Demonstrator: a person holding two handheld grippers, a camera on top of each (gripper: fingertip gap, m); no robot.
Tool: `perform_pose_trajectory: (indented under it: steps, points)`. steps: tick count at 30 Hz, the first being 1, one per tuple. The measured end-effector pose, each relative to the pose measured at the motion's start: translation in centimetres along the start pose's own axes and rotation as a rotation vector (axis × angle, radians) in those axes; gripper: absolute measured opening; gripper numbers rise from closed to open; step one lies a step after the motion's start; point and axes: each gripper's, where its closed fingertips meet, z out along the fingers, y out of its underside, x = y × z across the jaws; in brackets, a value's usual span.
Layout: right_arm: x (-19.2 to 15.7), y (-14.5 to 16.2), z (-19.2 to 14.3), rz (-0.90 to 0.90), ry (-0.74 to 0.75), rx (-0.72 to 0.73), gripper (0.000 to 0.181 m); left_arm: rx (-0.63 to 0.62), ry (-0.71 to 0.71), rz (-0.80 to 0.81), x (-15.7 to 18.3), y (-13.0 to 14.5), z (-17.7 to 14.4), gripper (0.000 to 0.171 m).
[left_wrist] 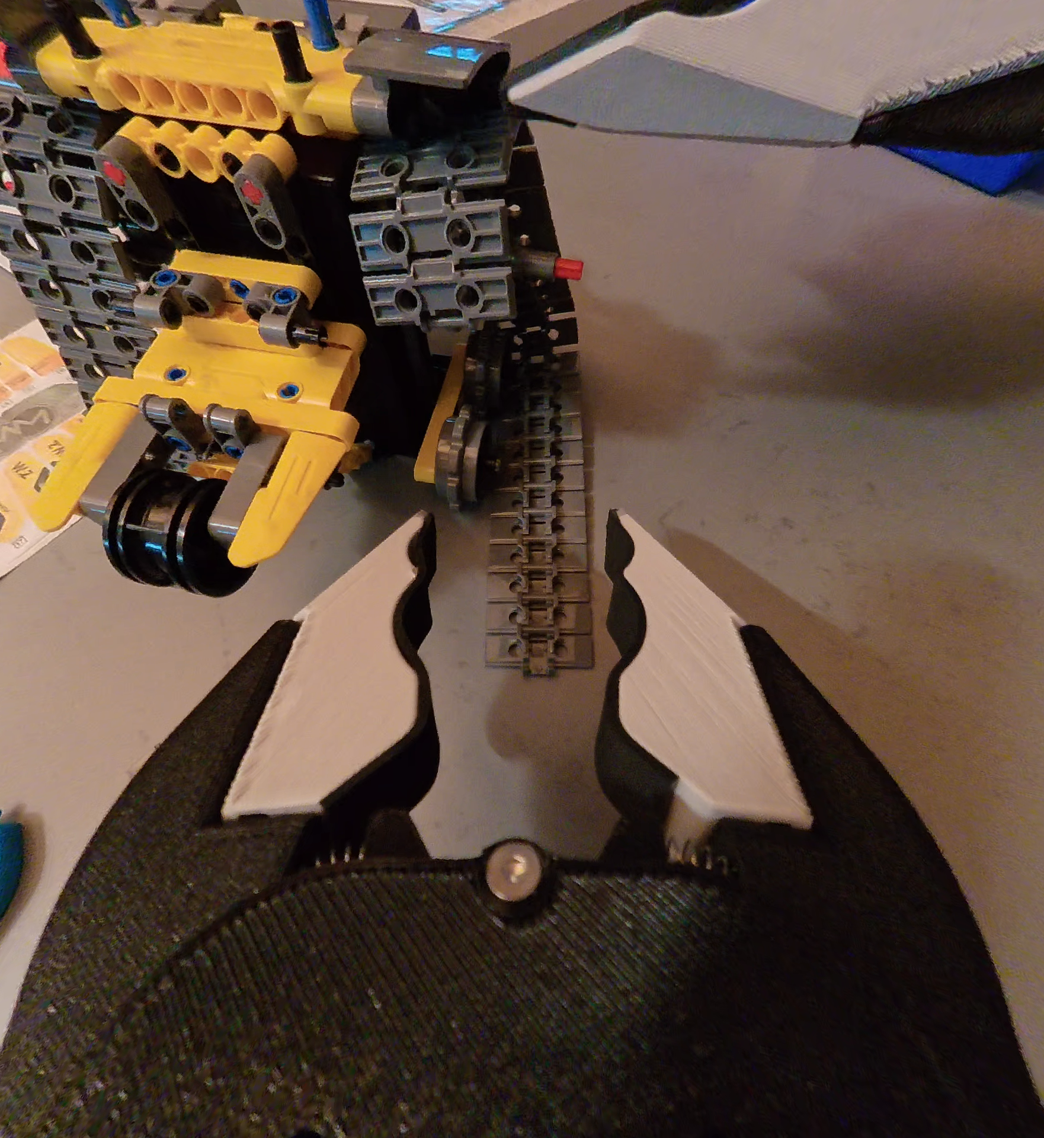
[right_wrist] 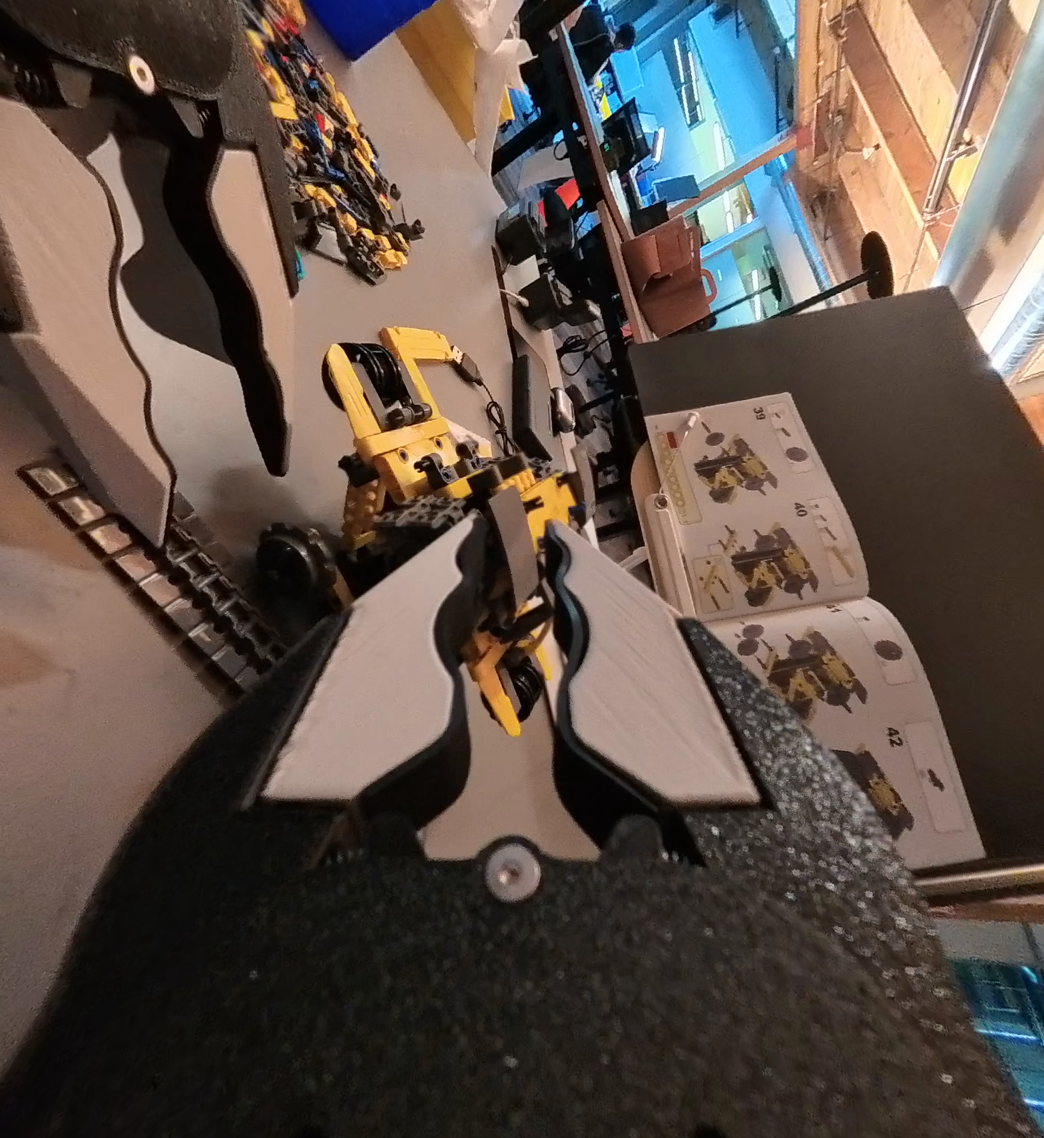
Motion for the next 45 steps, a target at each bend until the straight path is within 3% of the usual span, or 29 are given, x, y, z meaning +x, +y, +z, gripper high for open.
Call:
perform_pose_trajectory:
  steps: [14, 18, 24, 31, 45]
  points:
    - [-0.9, -0.4, 1.4, -0.186, 0.025, -0.133, 0.017, -0.007, 0.0, 0.015, 0.2, 0.1, 0.1, 0.054]
    - [-0.4, 0.0, 1.7, -0.186, 0.039, -0.17, 0.005, -0.021, -0.003, 0.013, 0.1, 0.3, 0.2, 0.055]
    - [-0.1, -0.1, 1.9, -0.238, 0.065, -0.186, 0.001, -0.121, -0.023, 0.009, -0.1, 1.6, 1.0, 0.06]
    - [0.7, 0.2, 1.9, -0.193, 0.069, -0.184, 0.001, -0.213, -0.035, 0.029, -0.1, 2.9, 1.7, 0.059]
    - [1.4, 0.2, 1.4, -0.128, 0.074, -0.163, 0.001, -0.214, -0.003, -0.05, -0.4, 2.9, 1.7, 0.042]
